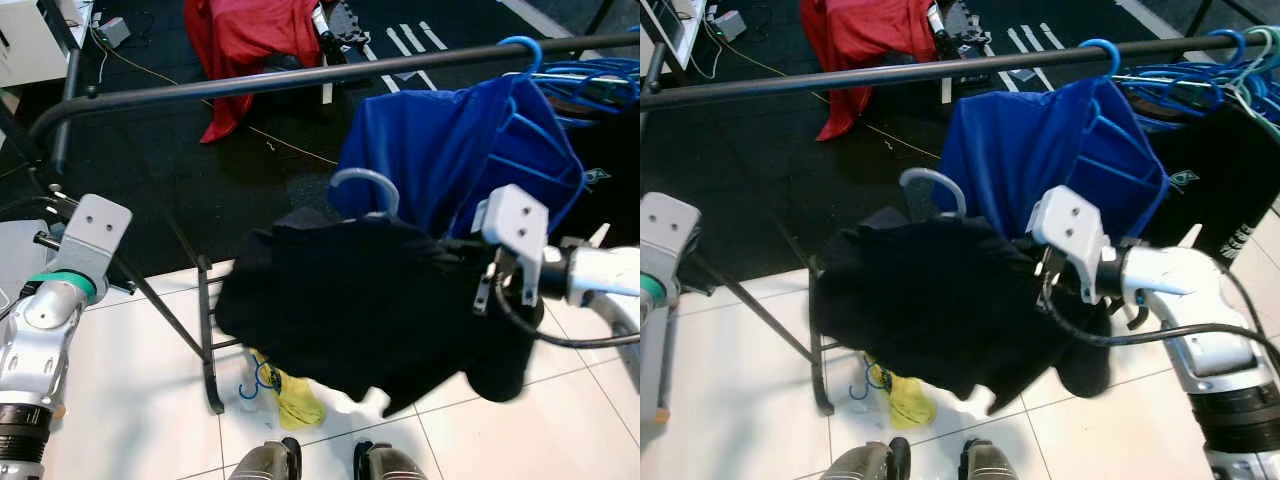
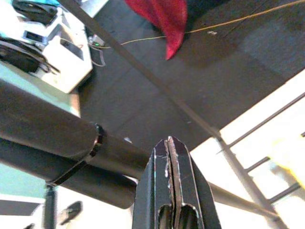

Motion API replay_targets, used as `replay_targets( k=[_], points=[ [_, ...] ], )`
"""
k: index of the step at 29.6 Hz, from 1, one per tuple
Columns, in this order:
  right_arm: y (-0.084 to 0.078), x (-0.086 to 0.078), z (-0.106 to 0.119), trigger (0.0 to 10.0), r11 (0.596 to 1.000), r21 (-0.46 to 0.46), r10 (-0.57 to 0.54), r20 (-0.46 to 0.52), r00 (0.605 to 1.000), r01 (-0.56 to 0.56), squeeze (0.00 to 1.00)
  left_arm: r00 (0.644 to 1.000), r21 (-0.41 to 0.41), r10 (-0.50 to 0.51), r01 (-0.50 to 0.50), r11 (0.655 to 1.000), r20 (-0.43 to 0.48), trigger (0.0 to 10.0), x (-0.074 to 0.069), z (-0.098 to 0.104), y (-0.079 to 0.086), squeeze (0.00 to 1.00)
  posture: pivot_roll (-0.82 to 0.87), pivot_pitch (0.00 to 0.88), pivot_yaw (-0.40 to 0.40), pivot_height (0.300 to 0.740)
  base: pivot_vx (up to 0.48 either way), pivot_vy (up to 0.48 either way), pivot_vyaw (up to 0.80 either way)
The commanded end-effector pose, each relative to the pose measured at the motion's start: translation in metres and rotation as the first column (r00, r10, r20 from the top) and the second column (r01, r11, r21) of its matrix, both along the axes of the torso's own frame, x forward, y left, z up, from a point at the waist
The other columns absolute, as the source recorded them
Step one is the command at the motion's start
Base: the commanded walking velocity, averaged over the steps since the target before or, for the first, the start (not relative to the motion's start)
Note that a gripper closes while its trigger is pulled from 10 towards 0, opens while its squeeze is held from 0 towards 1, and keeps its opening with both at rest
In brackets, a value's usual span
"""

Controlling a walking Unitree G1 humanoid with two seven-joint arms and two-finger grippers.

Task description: Hang hanger

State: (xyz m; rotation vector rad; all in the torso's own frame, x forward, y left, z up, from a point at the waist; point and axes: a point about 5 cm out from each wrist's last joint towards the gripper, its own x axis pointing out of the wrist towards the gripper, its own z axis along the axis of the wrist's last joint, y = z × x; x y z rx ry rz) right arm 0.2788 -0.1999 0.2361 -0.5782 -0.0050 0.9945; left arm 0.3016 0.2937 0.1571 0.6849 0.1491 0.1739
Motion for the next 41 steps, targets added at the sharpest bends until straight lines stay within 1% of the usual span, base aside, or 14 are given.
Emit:
replay_targets(
  k=[1, 5, 8, 9, 10, 12, 13, 16, 18, 21, 25, 29, 35, 41],
  points=[
    [-0.001, -0.003, 0.020, 10.0, 0.999, 0.042, 0.008, 0.074, 0.997, -0.012, 0.00, 0.995, 0.076, 0.103, -0.101, 0.992, -0.015, 0.0, -0.008, -0.003, 0.020, 0.00, -0.05, 0.079, 0.079, 0.740, 0.000, 0.000, 0.00],
    [0.001, -0.004, 0.036, 10.0, 0.997, 0.072, 0.021, 0.122, 0.992, -0.030, 0.00, 0.998, 0.057, 0.062, -0.061, 0.997, -0.014, 0.0, -0.007, -0.007, 0.013, 0.00, -0.05, 0.080, 0.079, 0.740, 0.000, 0.000, 0.00],
    [0.012, -0.006, 0.041, 10.0, 0.993, 0.093, 0.064, 0.148, 0.987, -0.078, 0.00, 0.998, -0.116, -0.062, 0.062, 0.991, 0.004, 0.0, -0.003, -0.010, -0.011, 0.00, -0.06, 0.080, 0.074, 0.740, 0.000, 0.000, 0.00],
    [0.019, -0.006, 0.036, 10.0, 0.990, 0.111, 0.074, 0.146, 0.987, -0.090, 0.00, 0.984, -0.231, -0.175, 0.175, 0.957, 0.021, 9.5, -0.002, -0.009, -0.029, 0.00, -0.06, 0.078, 0.067, 0.740, 0.000, 0.000, 0.00],
    [0.019, -0.006, 0.036, 10.0, 0.990, 0.111, 0.074, 0.146, 0.987, -0.090, 0.00, 0.984, -0.231, -0.175, 0.175, 0.957, 0.021, 9.5, -0.002, -0.009, -0.029, 0.00, -0.06, 0.078, 0.067, 0.740, 0.000, 0.000, 0.00],
    [0.032, 0.002, 0.010, 10.0, 0.982, 0.187, -0.010, 0.109, 0.994, -0.011, 0.00, 0.913, -0.449, -0.403, 0.387, 0.805, 0.065, 10.0, -0.010, -0.006, -0.071, 0.00, -0.05, 0.079, 0.064, 0.740, 0.000, 0.000, 0.00],
    [0.032, 0.002, 0.010, 10.0, 0.982, 0.187, -0.010, 0.109, 0.994, -0.011, 0.00, 0.913, -0.449, -0.403, 0.387, 0.805, 0.065, 10.0, -0.010, -0.006, -0.071, 0.00, -0.05, 0.079, 0.064, 0.740, 0.000, 0.000, 0.00],
    [0.042, 0.016, -0.034, 10.0, 0.949, 0.260, -0.189, 0.015, 0.982, 0.179, 0.00, 0.832, -0.596, -0.547, 0.484, 0.641, 0.087, 10.0, -0.023, -0.007, -0.106, 0.00, -0.05, 0.081, 0.069, 0.740, 0.000, 0.000, 0.00],
    [0.045, 0.022, -0.066, 10.0, 0.905, 0.286, -0.309, -0.067, 0.949, 0.315, 0.00, 0.802, -0.630, -0.589, 0.506, 0.589, 0.095, 10.0, -0.027, -0.007, -0.120, 0.00, -0.05, 0.082, 0.073, 0.740, 0.000, 0.000, 0.00],
    [0.045, 0.026, -0.077, 10.0, 0.872, 0.302, -0.373, -0.097, 0.923, 0.385, 0.00, 0.805, -0.632, -0.586, 0.503, 0.589, 0.095, 10.0, -0.027, -0.008, -0.123, 0.00, -0.05, 0.082, 0.073, 0.740, 0.000, 0.000, 0.00],
    [0.031, 0.044, -0.103, 10.0, 0.667, 0.317, -0.672, -0.135, 0.728, 0.674, 0.00, 0.861, -0.538, -0.505, 0.455, 0.709, 0.063, 10.0, -0.019, -0.018, -0.126, 0.00, -0.05, 0.078, 0.088, 0.740, 0.000, 0.000, 0.00],
    [0.029, 0.052, -0.094, 10.0, 0.566, 0.373, -0.759, -0.112, 0.641, 0.735, 0.00, 0.881, -0.495, -0.467, 0.440, 0.750, 0.076, 10.0, -0.017, -0.013, -0.129, 0.00, -0.05, 0.080, 0.088, 0.740, 0.000, 0.000, 0.00],
    [0.033, 0.057, -0.079, 10.0, 0.528, 0.433, -0.784, -0.085, 0.616, 0.731, 0.00, 0.878, -0.473, -0.472, 0.452, 0.757, 0.083, 10.0, -0.016, -0.009, -0.136, 0.00, -0.06, 0.080, 0.082, 0.740, 0.000, 0.000, 0.00],
    [0.057, 0.062, -0.062, 10.0, 0.555, 0.518, -0.730, -0.072, 0.680, 0.650, 0.00, 0.844, -0.494, -0.521, 0.508, 0.706, 0.125, 10.0, -0.015, 0.000, -0.155, 0.00, -0.06, 0.079, 0.076, 0.740, 0.000, 0.000, 0.00]
  ],
)
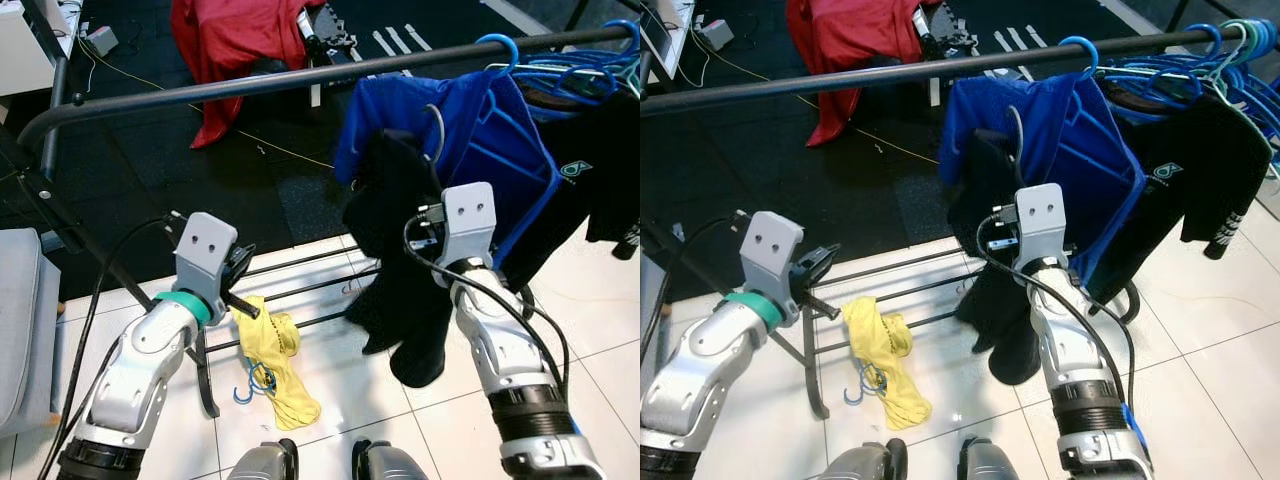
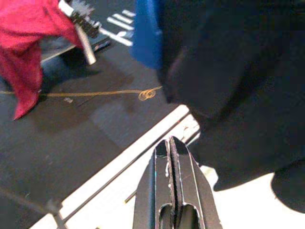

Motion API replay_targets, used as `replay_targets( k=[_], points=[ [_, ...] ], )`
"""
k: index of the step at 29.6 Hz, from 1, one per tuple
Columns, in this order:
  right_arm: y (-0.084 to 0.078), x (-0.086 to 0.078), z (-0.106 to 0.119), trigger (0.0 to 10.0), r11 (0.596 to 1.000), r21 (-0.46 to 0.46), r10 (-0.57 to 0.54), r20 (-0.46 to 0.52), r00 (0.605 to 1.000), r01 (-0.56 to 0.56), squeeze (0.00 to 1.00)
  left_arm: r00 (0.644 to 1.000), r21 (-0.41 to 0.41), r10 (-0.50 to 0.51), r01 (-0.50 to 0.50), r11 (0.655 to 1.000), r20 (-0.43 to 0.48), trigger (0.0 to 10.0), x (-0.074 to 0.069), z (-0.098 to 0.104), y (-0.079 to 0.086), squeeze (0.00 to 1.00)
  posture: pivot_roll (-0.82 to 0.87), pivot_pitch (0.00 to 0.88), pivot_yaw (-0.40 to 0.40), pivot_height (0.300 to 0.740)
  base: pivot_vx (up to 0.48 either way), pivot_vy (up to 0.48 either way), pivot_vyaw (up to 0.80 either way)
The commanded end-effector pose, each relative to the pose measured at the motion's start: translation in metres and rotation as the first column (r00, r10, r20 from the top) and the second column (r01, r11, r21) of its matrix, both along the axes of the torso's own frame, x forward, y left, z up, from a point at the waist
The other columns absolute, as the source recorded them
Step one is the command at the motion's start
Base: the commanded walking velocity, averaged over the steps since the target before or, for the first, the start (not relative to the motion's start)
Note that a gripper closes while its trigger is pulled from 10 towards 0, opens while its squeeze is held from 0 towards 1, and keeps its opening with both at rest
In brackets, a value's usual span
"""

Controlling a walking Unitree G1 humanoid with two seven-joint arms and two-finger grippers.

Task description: Hang hanger

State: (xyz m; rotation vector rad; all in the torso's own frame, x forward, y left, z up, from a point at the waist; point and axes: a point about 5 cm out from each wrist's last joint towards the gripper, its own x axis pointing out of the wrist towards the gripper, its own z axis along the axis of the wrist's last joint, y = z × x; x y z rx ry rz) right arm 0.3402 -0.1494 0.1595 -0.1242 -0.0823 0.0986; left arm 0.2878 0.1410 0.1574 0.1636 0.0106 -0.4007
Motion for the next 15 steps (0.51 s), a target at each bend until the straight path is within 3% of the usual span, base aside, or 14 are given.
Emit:
replay_targets(
  k=[1, 4, 6, 7, 8, 9, 12, 13, 15],
  points=[
    [0.007, 0.001, 0.015, 10.0, 0.999, 0.010, 0.031, 0.078, 0.996, -0.032, 0.00, 1.000, 0.007, -0.013, 0.013, 1.000, -0.005, 10.0, -0.001, 0.000, -0.002, 0.00, -0.06, 0.079, 0.076, 0.740, 0.000, 0.000, 0.00],
    [0.017, -0.001, 0.019, 10.0, 0.994, -0.081, 0.078, 0.100, 0.992, -0.070, 0.00, 1.000, -0.042, 0.003, -0.002, 0.999, 0.026, 10.0, 0.004, 0.013, -0.007, 0.00, -0.07, 0.078, 0.064, 0.740, 0.000, 0.000, 0.00],
    [0.018, -0.003, 0.016, 10.0, 0.992, -0.084, 0.100, 0.096, 0.990, -0.092, 0.00, 0.999, -0.051, 0.006, -0.003, 0.999, 0.043, 10.0, 0.006, 0.018, -0.008, 0.00, -0.07, 0.077, 0.060, 0.740, 0.000, 0.000, 0.00],
    [0.024, -0.009, 0.013, 10.0, 0.975, -0.151, 0.178, 0.097, 0.979, -0.162, 0.00, 0.998, -0.044, 0.011, -0.008, 0.999, 0.064, 10.0, 0.007, 0.022, -0.008, 0.00, -0.07, 0.078, 0.060, 0.740, 0.000, 0.000, 0.00],
    [0.024, -0.009, 0.013, 10.0, 0.975, -0.151, 0.178, 0.097, 0.979, -0.162, 0.00, 0.998, -0.044, 0.011, -0.008, 0.999, 0.064, 10.0, 0.007, 0.022, -0.008, 0.00, -0.07, 0.078, 0.060, 0.740, 0.000, 0.000, 0.00],
    [0.030, -0.015, 0.010, 10.0, 0.948, -0.224, 0.254, 0.094, 0.963, -0.228, 0.00, 0.997, -0.040, 0.012, -0.009, 0.999, 0.074, 10.0, 0.008, 0.025, -0.008, 0.00, -0.07, 0.078, 0.061, 0.740, 0.000, 0.000, 0.00],
    [0.031, -0.020, 0.006, 10.0, 0.928, -0.273, 0.286, 0.078, 0.955, -0.255, 0.00, 0.997, -0.038, 0.011, -0.008, 0.999, 0.080, 10.0, 0.008, 0.026, -0.008, 0.00, -0.07, 0.080, 0.063, 0.740, 0.000, 0.000, 0.00],
    [0.026, -0.031, 0.002, 10.0, 0.908, -0.281, 0.337, 0.047, 0.940, -0.311, 0.00, 0.996, -0.011, -0.008, 0.009, 1.000, 0.090, 10.0, 0.009, 0.027, -0.008, 0.00, -0.08, 0.081, 0.064, 0.740, 0.000, 0.000, 0.00],
    [0.021, -0.034, 0.002, 10.0, 0.900, -0.302, 0.341, 0.044, 0.939, -0.313, 0.00, 0.995, 0.012, -0.010, 0.009, 1.000, 0.099, 10.0, 0.009, 0.026, -0.007, 0.00, -0.08, 0.081, 0.064, 0.740, 0.000, 0.000, 0.00]
  ],
)
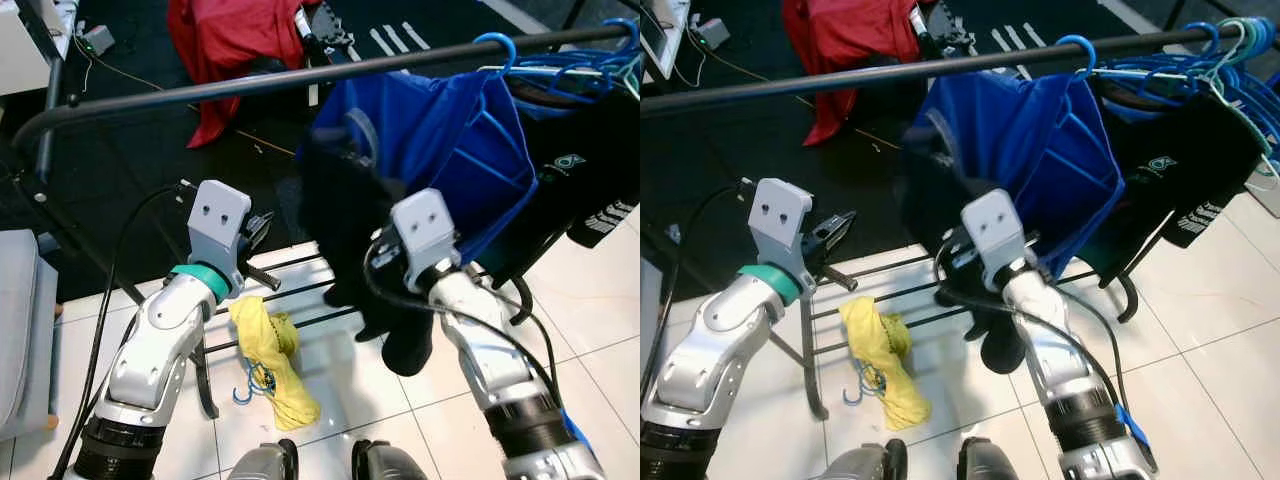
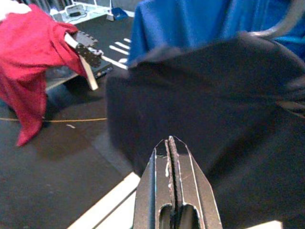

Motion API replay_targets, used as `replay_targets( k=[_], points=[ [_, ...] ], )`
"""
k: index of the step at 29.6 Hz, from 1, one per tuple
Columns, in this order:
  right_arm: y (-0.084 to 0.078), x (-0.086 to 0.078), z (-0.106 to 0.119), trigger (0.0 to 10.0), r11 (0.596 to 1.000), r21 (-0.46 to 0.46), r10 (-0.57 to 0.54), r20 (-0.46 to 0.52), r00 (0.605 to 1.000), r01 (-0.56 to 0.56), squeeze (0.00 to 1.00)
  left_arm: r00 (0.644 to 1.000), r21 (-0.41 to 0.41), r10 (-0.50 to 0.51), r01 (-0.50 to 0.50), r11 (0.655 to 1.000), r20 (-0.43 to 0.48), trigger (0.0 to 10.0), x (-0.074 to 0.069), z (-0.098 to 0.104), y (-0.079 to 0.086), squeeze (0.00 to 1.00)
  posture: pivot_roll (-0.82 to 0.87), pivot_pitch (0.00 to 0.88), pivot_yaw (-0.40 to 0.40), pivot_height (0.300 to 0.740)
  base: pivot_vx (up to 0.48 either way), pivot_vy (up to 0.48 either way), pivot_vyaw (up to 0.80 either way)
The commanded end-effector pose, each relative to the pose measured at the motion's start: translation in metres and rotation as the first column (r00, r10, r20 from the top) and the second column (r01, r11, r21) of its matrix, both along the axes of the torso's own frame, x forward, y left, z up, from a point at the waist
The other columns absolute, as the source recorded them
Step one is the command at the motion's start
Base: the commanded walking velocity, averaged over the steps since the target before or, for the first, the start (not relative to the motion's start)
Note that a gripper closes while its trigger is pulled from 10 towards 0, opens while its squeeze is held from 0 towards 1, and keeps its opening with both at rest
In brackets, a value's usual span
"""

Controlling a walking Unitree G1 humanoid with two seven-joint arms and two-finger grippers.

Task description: Hang hanger

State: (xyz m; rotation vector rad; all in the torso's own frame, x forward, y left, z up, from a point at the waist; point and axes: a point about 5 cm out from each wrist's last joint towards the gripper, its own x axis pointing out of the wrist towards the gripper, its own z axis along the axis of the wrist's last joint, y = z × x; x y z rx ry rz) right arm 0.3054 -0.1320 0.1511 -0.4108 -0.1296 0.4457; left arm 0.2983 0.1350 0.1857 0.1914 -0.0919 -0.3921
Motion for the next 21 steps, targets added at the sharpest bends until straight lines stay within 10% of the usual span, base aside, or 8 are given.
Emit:
replay_targets(
  k=[1, 7, 8, 9, 10, 21],
  points=[
    [-0.002, -0.006, 0.012, 10.0, 0.998, 0.011, 0.061, 0.030, 0.998, -0.062, 0.00, 1.000, 0.027, -0.009, 0.009, 1.000, 0.006, 10.0, 0.000, -0.003, 0.001, 0.00, -0.08, 0.083, 0.066, 0.740, 0.000, 0.000, 0.00],
    [-0.011, -0.012, 0.016, 10.0, 0.995, -0.028, 0.098, 0.029, 0.995, -0.097, 0.00, 1.000, 0.035, -0.001, 0.001, 0.999, 0.006, 10.0, 0.001, -0.002, 0.007, 0.00, -0.09, 0.085, 0.068, 0.740, 0.000, 0.000, 0.00],
    [-0.031, -0.024, 0.022, 10.0, 0.983, -0.084, 0.165, -0.005, 0.986, -0.165, 0.00, 1.000, 0.082, 0.007, -0.008, 0.997, 0.014, 10.0, 0.002, -0.001, 0.018, 0.27, -0.09, 0.087, 0.074, 0.740, 0.000, 0.000, 0.00],
    [-0.031, -0.024, 0.022, 10.0, 0.983, -0.084, 0.165, -0.005, 0.986, -0.165, 0.00, 1.000, 0.082, 0.007, -0.008, 0.997, 0.014, 10.0, 0.002, -0.001, 0.018, 0.27, -0.09, 0.087, 0.074, 0.740, 0.000, 0.000, 0.00],
    [-0.047, -0.037, 0.029, 10.0, 0.961, -0.128, 0.238, -0.061, 0.969, -0.244, 0.00, 1.000, 0.131, -0.006, 0.004, 0.991, 0.019, 10.0, 0.000, -0.001, 0.029, 1.00, -0.09, 0.088, 0.075, 0.740, 0.000, 0.000, 0.00],
    [-0.049, -0.057, 0.054, 10.0, 0.808, -0.218, 0.504, -0.222, 0.834, -0.547, 0.00, 0.959, 0.327, -0.281, 0.257, 0.909, 0.028, 10.0, -0.012, 0.010, 0.036, 1.00, -0.08, 0.081, 0.076, 0.740, 0.000, 0.000, 0.00]
  ],
)
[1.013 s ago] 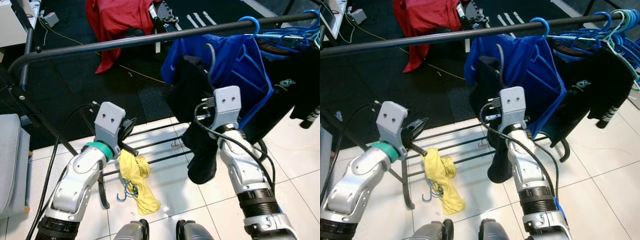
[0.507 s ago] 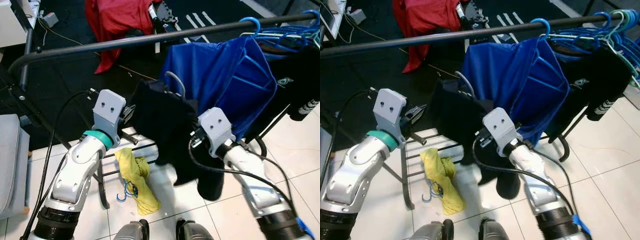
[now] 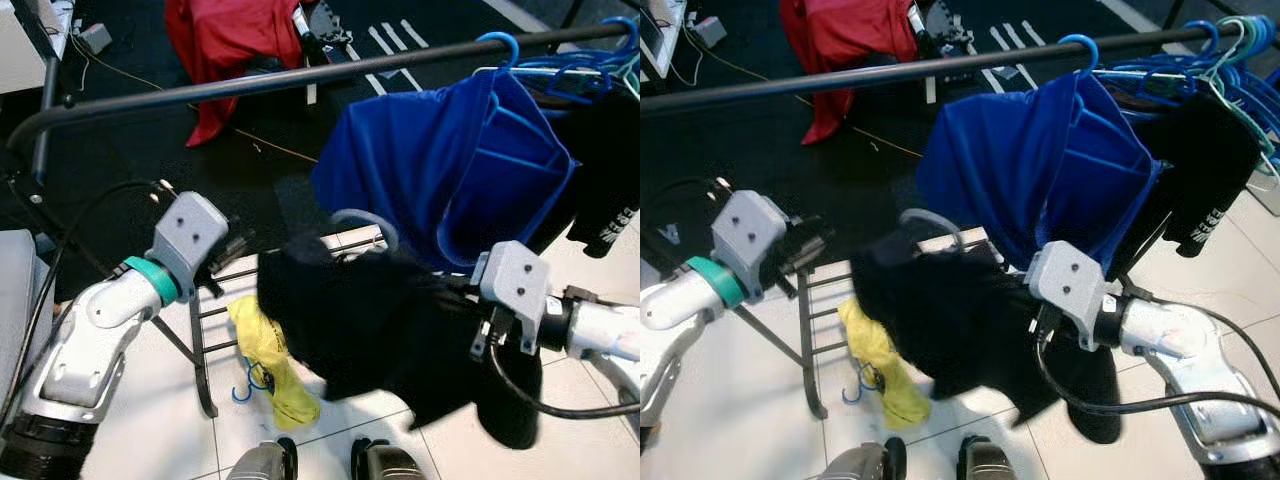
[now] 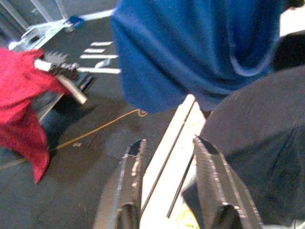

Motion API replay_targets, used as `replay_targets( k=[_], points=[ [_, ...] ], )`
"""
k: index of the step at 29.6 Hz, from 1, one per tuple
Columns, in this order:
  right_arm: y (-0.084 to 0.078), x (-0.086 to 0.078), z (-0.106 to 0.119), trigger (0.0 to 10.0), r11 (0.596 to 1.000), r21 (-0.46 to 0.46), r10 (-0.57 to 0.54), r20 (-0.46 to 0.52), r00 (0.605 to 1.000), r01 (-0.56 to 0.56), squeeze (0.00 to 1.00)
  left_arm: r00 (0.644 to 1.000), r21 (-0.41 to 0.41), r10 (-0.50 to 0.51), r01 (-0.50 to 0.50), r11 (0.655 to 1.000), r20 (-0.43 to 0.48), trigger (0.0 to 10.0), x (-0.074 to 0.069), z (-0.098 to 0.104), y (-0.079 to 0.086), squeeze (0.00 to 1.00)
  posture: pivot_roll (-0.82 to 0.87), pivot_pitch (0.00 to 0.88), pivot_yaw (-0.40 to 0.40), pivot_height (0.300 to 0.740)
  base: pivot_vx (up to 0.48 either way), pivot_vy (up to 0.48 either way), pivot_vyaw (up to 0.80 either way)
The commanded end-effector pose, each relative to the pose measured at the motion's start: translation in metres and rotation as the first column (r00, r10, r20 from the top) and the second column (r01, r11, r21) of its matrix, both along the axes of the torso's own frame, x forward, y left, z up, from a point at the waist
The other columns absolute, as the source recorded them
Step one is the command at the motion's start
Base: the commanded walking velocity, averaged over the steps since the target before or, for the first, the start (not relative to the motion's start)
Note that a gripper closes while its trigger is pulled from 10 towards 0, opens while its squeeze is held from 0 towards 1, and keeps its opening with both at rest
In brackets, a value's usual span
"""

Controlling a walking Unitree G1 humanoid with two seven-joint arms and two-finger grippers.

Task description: Hang hanger

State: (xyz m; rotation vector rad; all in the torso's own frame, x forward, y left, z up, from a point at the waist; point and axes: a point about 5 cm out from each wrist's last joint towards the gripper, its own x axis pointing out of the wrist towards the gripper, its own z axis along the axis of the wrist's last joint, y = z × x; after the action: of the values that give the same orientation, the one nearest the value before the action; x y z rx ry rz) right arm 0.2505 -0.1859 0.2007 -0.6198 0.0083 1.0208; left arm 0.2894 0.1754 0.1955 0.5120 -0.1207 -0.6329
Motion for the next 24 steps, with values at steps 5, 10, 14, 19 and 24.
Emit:
replay_targets(
  k=[5, 10, 14, 19, 24],
  points=[
    [0.014, -0.003, 0.012, 10.0, 0.992, -0.002, 0.127, 0.004, 0.992, -0.127, 0.00, 0.987, 0.003, -0.157, 0.157, 0.988, -0.028, 10.0, -0.004, 0.006, -0.010, 1.00, -0.09, 0.078, 0.079, 0.740, 0.000, 0.000, 0.00],
    [0.013, -0.003, 0.011, 10.0, 0.990, -0.018, 0.137, -0.011, 0.991, -0.137, 0.00, 0.974, 0.015, -0.218, 0.219, 0.976, -0.069, 10.0, -0.009, 0.009, -0.004, 1.00, -0.08, 0.077, 0.078, 0.740, 0.000, 0.000, 0.00],
    [0.012, -0.003, 0.011, 10.0, 0.990, -0.020, 0.142, -0.022, 0.990, -0.142, 0.00, 0.962, 0.020, -0.251, 0.255, 0.967, -0.102, 10.0, -0.012, 0.009, 0.001, 1.00, -0.08, 0.077, 0.079, 0.740, 0.000, 0.000, 0.00],
    [0.016, -0.003, 0.008, 10.0, 0.984, -0.023, 0.174, -0.042, 0.984, -0.175, 0.00, 0.970, 0.102, -0.219, 0.230, 0.968, -0.106, 10.0, -0.006, 0.013, 0.023, 0.00, -0.07, 0.072, 0.074, 0.740, 0.000, 0.000, 0.00],
    [0.016, -0.003, 0.011, 10.0, 0.983, -0.021, 0.183, -0.042, 0.982, -0.184, 0.00, 0.951, 0.117, -0.271, 0.289, 0.950, -0.147, 10.0, -0.010, 0.013, 0.024, 0.00, -0.08, 0.068, 0.075, 0.740, 0.000, 0.000, 0.00]
  ],
)
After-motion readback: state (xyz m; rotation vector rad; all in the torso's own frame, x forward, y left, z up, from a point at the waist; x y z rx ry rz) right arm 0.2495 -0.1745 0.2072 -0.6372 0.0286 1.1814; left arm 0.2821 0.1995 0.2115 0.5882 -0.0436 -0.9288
